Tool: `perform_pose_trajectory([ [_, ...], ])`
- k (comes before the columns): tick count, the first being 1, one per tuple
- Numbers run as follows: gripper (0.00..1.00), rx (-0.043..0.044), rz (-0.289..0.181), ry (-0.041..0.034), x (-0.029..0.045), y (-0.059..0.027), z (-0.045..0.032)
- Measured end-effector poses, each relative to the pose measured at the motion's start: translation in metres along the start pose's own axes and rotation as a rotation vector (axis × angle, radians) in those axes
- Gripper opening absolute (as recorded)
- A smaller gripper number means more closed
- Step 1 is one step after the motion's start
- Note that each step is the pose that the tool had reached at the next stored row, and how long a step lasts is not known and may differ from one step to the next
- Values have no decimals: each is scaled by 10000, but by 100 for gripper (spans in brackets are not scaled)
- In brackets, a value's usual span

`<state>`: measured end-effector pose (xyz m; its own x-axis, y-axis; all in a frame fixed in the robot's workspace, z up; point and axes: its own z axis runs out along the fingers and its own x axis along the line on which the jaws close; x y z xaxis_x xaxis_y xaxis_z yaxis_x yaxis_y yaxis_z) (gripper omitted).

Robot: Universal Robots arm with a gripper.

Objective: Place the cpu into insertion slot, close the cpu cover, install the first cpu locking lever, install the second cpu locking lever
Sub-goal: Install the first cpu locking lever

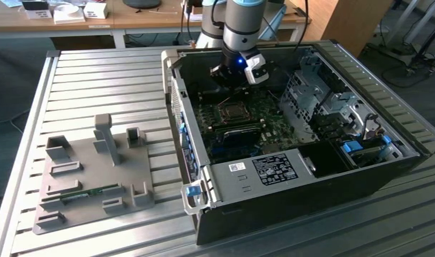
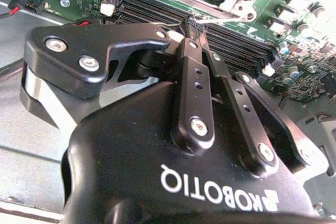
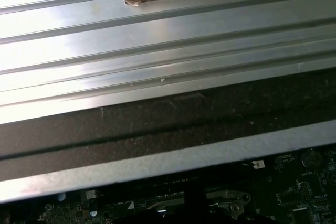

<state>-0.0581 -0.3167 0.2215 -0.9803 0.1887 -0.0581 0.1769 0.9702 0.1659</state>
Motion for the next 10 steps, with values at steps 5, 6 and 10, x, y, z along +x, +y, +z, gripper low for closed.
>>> perform_pose_trajectory([
  [5, 11, -33, 111, -12, 1, -1, 12],
  [6, 11, -46, 117, -11, 2, 0, 13],
  [10, 11, -60, 118, -7, 0, -1, 14],
])
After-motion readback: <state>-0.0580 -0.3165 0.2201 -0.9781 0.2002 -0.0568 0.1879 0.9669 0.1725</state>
